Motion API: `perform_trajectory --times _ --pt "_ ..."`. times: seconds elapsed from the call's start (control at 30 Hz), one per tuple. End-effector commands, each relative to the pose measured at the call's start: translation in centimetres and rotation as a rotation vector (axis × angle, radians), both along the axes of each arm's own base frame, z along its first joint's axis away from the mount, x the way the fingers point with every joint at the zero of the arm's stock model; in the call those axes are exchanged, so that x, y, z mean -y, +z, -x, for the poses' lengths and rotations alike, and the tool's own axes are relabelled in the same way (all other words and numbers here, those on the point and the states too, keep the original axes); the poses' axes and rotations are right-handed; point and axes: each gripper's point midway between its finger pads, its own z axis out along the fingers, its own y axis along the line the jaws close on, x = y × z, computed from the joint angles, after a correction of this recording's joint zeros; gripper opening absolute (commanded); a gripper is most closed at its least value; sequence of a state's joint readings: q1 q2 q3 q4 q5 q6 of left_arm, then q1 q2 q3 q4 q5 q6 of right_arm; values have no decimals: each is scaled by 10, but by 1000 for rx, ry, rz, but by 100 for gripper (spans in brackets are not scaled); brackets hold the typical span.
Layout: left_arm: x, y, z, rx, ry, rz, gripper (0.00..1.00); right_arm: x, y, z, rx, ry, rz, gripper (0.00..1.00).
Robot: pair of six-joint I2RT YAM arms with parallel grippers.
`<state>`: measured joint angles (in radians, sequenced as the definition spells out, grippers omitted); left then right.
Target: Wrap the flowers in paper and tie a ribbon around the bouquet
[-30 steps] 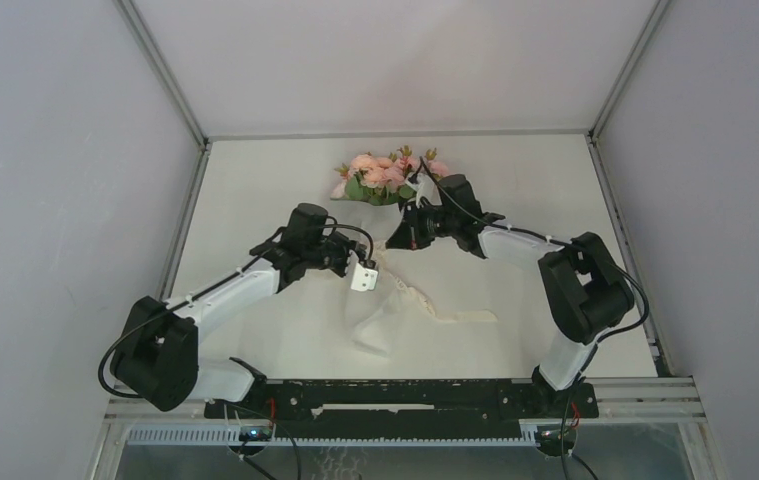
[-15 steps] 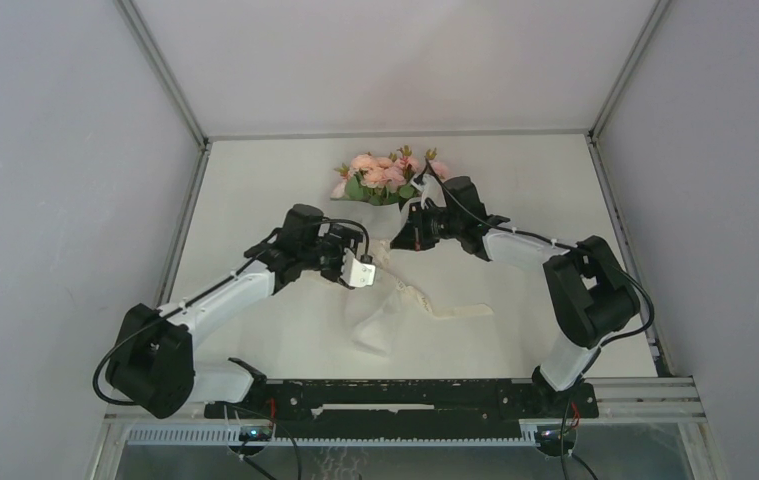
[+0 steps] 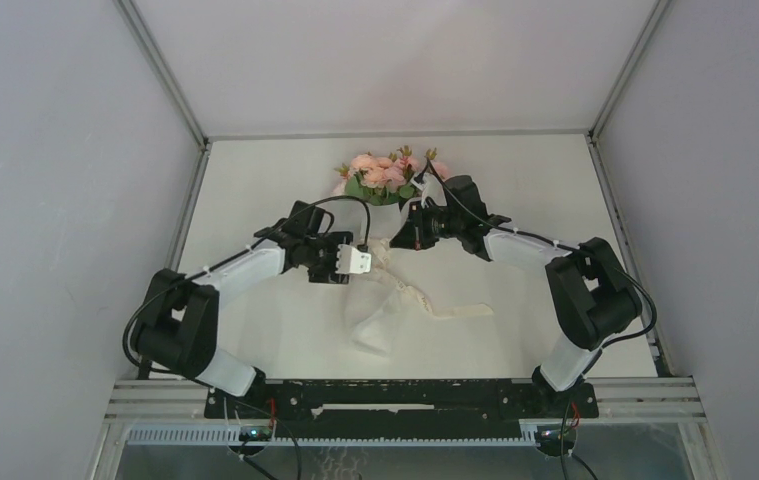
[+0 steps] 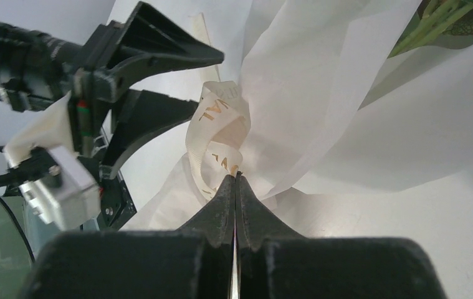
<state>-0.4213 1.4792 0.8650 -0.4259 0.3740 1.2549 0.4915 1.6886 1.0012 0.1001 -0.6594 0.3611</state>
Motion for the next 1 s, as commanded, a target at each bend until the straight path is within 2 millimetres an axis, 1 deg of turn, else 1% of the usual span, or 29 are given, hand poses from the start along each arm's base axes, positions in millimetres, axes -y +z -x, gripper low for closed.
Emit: perform_trajectory --times 0.0,0.1,0.17,0.27,0.37,0.47,0.53,0.63,0.67,0.77,0.8,0.97 --pt "16 23 -39 89 42 60 68 -3 20 -1 56 16 -44 0" --pt "29 26 -33 59 4 112 67 -1 19 -2 47 13 -45 0" --pt "32 23 -30 41 -9 124 67 -1 19 -2 47 17 -49 0" --pt "36 14 -26 37 -46 88 66 0 19 -4 48 18 -52 0" --pt "41 10 -25 51 -87 68 65 1 17 -4 44 16 -52 0" --pt "44 5 -33 65 -66 41 62 2 18 -4 46 14 -59 0" --pt "47 6 -37 78 -59 44 59 4 17 -4 45 9 -59 0" --pt "52 8 -36 79 -75 56 49 7 16 -3 43 4 -63 0" --pt "53 8 -34 75 -85 56 39 8 15 -3 41 3 -65 0" --pt "53 8 -31 69 -95 54 3 9 15 -3 36 2 -71 0" --pt "53 10 -32 73 -90 57 0 10 16 -3 39 1 -72 0" --pt "50 25 -42 105 -21 79 0 13 24 -5 63 -12 -70 0"
